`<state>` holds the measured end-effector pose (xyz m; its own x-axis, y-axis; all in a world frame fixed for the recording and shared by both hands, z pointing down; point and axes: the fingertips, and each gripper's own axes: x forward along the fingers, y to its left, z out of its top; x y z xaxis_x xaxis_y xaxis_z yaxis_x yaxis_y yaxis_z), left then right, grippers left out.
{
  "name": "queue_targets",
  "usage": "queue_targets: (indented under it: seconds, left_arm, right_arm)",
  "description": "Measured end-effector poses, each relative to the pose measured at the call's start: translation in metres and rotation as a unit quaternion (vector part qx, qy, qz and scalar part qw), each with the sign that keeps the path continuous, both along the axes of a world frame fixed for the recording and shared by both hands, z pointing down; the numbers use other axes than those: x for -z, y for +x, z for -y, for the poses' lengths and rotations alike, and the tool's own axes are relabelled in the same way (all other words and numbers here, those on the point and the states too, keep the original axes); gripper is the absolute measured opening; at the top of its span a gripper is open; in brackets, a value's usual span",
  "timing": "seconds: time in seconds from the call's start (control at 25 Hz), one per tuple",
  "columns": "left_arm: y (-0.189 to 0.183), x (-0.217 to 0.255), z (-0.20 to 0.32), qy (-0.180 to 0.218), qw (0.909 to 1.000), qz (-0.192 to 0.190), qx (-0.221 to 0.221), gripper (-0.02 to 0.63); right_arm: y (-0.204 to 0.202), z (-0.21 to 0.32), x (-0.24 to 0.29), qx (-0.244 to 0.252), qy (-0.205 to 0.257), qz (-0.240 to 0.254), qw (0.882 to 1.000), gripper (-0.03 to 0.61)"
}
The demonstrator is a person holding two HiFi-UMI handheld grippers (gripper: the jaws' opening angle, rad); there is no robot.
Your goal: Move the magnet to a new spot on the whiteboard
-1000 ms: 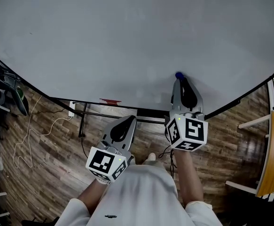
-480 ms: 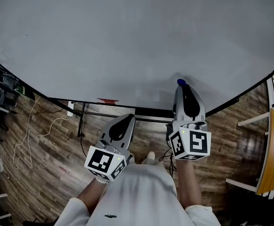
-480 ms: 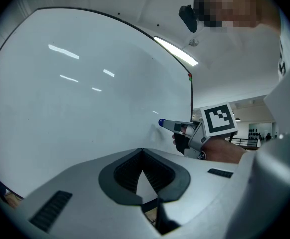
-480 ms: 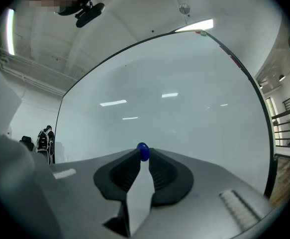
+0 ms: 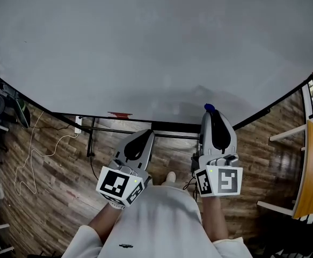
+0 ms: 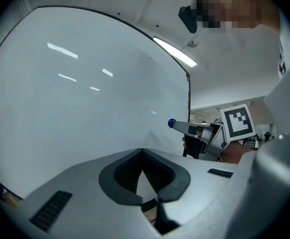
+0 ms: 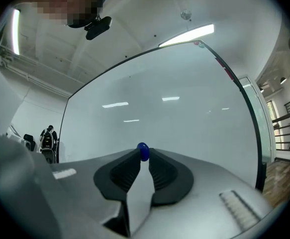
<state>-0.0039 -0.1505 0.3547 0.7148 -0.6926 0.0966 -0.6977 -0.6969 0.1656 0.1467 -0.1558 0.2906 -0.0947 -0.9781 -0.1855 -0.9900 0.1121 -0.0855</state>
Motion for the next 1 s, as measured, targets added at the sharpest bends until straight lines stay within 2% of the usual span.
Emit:
queue_targets:
  seconds: [0.4,1.0]
  left_arm:
    - [0.002,0.002,-0.006,-0.002,1.0,-0.001,-0.006,0.006]
    - [0.002,-0.002,-0.008,-0.005,0.9999,0.003,-0.009,0.006]
  right_arm:
    - [-0.005,-0.034,-0.009,0.012,-0.002,-0.013,1.0,0.063]
    - [-0.002,-0.046,-0.037,0.019,-0.021,-0.013,1.0,0.063]
